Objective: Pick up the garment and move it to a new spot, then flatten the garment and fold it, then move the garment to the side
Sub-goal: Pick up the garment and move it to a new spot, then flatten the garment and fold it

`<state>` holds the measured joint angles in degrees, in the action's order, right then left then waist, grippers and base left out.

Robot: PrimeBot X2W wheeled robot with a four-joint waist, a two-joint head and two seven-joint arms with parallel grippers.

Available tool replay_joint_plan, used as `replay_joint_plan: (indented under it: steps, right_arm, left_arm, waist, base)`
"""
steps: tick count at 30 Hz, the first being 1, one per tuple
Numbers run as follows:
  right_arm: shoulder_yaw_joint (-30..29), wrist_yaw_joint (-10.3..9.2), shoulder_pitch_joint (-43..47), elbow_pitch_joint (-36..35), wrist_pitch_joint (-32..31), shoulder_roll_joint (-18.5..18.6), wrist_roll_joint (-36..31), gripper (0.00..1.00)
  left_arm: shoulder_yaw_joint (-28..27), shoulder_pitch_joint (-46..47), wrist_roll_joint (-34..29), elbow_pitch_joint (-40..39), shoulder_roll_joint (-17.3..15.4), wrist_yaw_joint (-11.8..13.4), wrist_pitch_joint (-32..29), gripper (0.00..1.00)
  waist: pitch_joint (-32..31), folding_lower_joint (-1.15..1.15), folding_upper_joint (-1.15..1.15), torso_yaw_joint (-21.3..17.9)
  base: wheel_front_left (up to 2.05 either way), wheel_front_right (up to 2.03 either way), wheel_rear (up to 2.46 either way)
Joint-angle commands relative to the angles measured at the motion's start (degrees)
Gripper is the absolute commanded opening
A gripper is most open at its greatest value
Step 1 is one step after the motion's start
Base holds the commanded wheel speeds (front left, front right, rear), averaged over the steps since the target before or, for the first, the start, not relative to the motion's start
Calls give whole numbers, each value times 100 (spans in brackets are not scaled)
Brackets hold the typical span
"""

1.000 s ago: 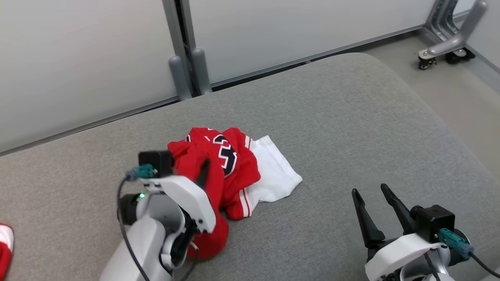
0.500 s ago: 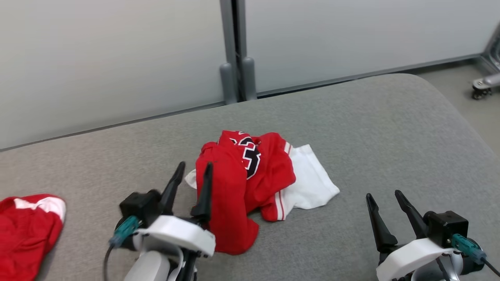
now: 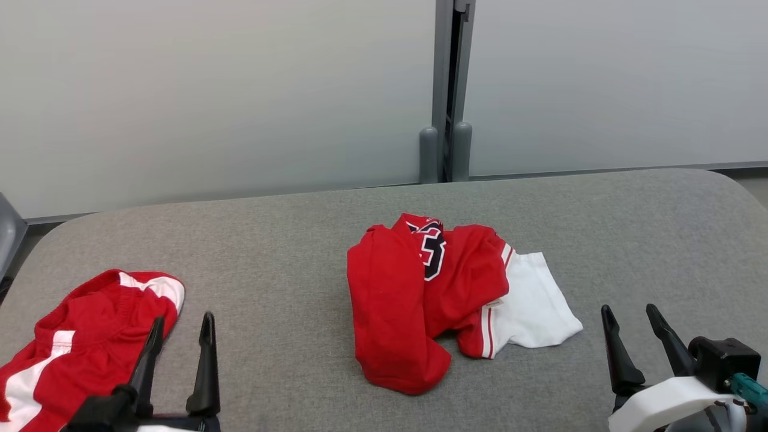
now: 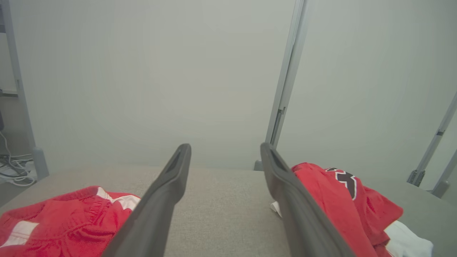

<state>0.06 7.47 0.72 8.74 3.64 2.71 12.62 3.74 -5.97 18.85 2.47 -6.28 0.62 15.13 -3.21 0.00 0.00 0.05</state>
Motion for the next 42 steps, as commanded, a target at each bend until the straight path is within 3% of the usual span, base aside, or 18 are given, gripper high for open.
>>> replay_joint_plan:
  steps: [1,6,13,19,42]
  right_arm:
    - [-31,5,70,-1,45,32,-28,100]
    - [-152,5,149,-18,-21,35,-114,100]
    - [-319,5,371,-103,-284,36,-308,100]
    - [-360,5,468,-212,-513,36,-349,100]
    - [-116,5,363,-198,-491,35,-141,100]
  left_arm:
    - [-95,-180,-136,107,-47,-59,-1,100]
    - [-334,-508,-390,436,-96,-92,0,100]
    - [-313,-613,-210,963,-225,-254,-361,100]
    - [-317,-647,-66,879,-299,-276,-634,100]
    - [-331,-755,203,706,-297,-242,-695,100]
  waist:
    - [-77,0,0,105]
    - [-152,0,0,212]
    - [-226,0,0,205]
    - [-231,0,0,88]
    - [-132,0,0,-105]
  base:
    - [0,0,0]
    - [0,0,0]
    - [0,0,0]
    - [0,0,0]
    - [0,0,0]
